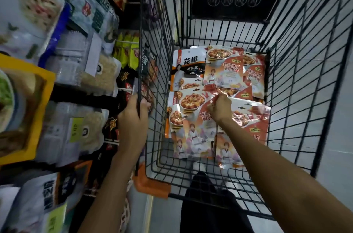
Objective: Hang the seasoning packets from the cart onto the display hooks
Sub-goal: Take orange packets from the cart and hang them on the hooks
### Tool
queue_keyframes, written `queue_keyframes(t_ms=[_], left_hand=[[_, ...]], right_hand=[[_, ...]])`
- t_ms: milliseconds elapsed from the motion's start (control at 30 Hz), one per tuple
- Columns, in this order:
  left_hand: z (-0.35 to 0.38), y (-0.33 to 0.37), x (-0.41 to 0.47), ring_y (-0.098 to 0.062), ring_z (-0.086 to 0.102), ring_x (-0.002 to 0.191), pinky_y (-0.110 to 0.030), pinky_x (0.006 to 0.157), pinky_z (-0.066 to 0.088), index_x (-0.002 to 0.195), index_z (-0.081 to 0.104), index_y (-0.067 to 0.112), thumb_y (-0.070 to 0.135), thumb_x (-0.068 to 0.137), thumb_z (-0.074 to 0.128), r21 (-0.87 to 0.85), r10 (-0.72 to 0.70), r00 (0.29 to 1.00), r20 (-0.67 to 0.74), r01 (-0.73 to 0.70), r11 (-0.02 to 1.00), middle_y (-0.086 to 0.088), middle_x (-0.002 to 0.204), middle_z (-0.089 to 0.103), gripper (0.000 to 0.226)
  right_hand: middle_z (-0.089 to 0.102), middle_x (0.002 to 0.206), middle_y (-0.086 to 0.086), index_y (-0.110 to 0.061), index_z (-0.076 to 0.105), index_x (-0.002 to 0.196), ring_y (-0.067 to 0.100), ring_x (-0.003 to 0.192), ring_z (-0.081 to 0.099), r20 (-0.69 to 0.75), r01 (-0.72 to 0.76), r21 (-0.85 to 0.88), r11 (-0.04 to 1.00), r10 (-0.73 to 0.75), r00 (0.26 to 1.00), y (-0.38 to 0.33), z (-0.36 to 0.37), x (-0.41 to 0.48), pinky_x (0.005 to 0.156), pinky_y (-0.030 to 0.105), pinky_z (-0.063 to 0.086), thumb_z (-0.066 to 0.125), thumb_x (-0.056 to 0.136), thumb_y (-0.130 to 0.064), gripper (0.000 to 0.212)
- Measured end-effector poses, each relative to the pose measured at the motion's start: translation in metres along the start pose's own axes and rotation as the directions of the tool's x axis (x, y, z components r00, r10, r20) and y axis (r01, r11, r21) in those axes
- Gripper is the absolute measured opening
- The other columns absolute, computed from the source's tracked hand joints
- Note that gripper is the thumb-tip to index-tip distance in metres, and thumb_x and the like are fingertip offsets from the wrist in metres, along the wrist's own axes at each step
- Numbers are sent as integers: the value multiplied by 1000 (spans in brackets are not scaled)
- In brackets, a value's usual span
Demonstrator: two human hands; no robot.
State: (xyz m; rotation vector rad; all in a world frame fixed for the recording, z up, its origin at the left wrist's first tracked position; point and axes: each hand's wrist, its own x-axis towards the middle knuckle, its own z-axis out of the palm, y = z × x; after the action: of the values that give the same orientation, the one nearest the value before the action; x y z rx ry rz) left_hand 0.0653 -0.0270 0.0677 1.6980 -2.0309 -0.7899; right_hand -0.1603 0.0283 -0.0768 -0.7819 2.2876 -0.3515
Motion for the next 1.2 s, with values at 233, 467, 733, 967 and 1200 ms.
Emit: queue_keyframes(t_ms=[233, 467, 733, 967, 1200], left_hand=[[1, 1, 0, 4, 51, 50, -9, 42, 31, 96, 59, 9, 20, 101, 41, -39, 3, 1000, 8, -3, 999, 7, 71, 59, 21], [-1, 1, -1, -1, 54, 58, -12, 48, 39, 98, 61, 11, 21, 100, 41, -41, 16, 1000, -1, -16, 999, 7, 77, 63, 22], [-3, -1, 1, -15, 61, 67, -13, 51, 37, 103, 60, 9, 22, 100, 43, 9, 40, 999, 6, -40, 999, -1, 85, 68, 22], [-3, -5, -1, -11, 54, 59, -12, 49, 31, 106, 59, 6, 22, 101, 44, 52, 74, 997, 12, -75, 996, -2, 76, 63, 23], [-12, -1, -2, -24, 63, 82, -35, 67, 51, 112, 59, 5, 22, 100, 46, 88, 102, 994, 33, -104, 991, -8, 91, 68, 25]], right_hand=[[60, 118, 13, -9, 46, 125, 32, 116, 51, -81, 70, -101, 992, -78, 994, -16, 28, -13, 101, 42, 32, 71, 83, -12, 50], [68, 95, 6, -5, 63, 110, 19, 86, 64, 185, -63, 253, 965, 16, 983, -1, 44, -40, 73, 25, 53, 70, 82, -2, 29], [69, 109, 20, 2, 63, 106, 31, 98, 67, 455, -454, 639, 621, 171, 874, 24, 53, -76, 88, 41, 55, 72, 80, 1, 28], [67, 89, 1, -10, 61, 95, 18, 79, 66, 575, -540, 514, 667, 199, 793, 27, 68, -85, 66, 27, 55, 74, 77, -4, 23], [68, 105, 16, -7, 62, 97, 28, 97, 66, 446, -396, 636, 662, 103, 889, 22, 47, -98, 84, 40, 56, 61, 91, -11, 7]])
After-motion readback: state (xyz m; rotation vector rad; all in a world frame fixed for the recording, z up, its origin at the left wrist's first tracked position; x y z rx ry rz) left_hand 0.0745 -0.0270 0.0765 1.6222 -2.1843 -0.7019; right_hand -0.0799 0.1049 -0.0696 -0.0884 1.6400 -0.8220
